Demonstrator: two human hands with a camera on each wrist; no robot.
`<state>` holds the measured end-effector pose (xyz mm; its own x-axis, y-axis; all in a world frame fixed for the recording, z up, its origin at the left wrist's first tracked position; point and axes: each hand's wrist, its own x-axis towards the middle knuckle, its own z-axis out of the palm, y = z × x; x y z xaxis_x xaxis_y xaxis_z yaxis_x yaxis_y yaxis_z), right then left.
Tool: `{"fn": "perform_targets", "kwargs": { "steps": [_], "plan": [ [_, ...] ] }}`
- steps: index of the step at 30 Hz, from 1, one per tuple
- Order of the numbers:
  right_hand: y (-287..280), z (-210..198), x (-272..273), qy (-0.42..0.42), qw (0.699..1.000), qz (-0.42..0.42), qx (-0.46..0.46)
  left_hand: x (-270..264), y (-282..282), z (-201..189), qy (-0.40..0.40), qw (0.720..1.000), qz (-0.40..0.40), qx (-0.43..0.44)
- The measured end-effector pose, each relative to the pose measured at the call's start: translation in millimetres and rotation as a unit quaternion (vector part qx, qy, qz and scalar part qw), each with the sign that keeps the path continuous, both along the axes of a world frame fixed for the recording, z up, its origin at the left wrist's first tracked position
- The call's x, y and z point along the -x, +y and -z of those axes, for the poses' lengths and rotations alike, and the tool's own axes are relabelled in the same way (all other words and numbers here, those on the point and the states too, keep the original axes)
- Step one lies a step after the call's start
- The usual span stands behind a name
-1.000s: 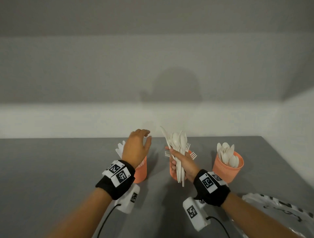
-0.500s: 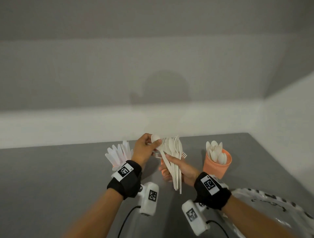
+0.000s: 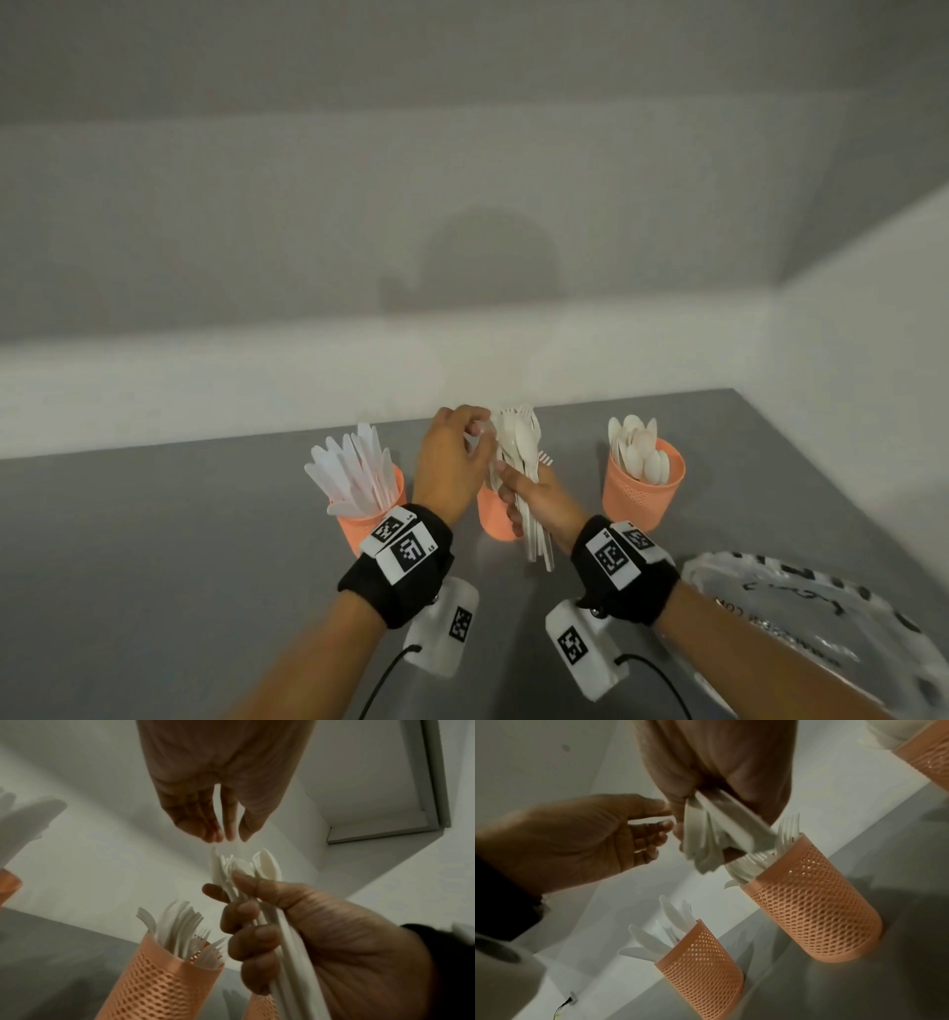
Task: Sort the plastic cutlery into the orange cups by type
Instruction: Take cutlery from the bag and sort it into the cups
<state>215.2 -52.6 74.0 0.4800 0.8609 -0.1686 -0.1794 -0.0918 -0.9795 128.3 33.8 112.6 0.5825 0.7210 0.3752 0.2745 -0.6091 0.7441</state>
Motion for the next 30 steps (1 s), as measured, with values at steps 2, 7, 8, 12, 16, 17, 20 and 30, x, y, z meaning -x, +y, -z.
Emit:
{"fn": "perform_targets", "kwargs": {
  "steps": [2, 7, 8, 12, 16, 17, 20, 30],
  "plan": [
    [-1, -2, 2, -0.014, 1.000, -0.013, 0.003, -3, -4, 0, 0.005, 0.999, 0.033, 0.040],
    [-4, -3, 6, -0.053, 0.997, -0.051, 0.008, -12, -9, 3, -0.003, 0.997, 0.031, 0.074],
    [-5, -3, 6, -0.059, 0.997, -0.057, 0.010, -14, -9, 3, 0.004, 0.997, 0.019, 0.070],
    [-10, -5, 3, -0.070, 0.995, -0.064, 0.004, -21, -5, -2, -0.032, 0.988, -0.031, 0.145],
    [-14, -7, -2, -0.032, 0.998, -0.049, 0.006, -21, -1, -25, -0.181, 0.941, -0.017, 0.287],
    [-16, -8, -4, -0.021, 0.999, -0.044, 0.013, -19, 2, -33, -0.218, 0.924, -0.016, 0.313],
    [-21, -5, -9, 0.001, 0.999, -0.038, 0.015, -12, 15, -50, -0.303, 0.894, -0.050, 0.326],
    [-30, -17, -19, 0.011, 0.997, -0.074, -0.008, -10, 13, -16, -0.080, 0.897, 0.036, 0.434]
  ]
}}
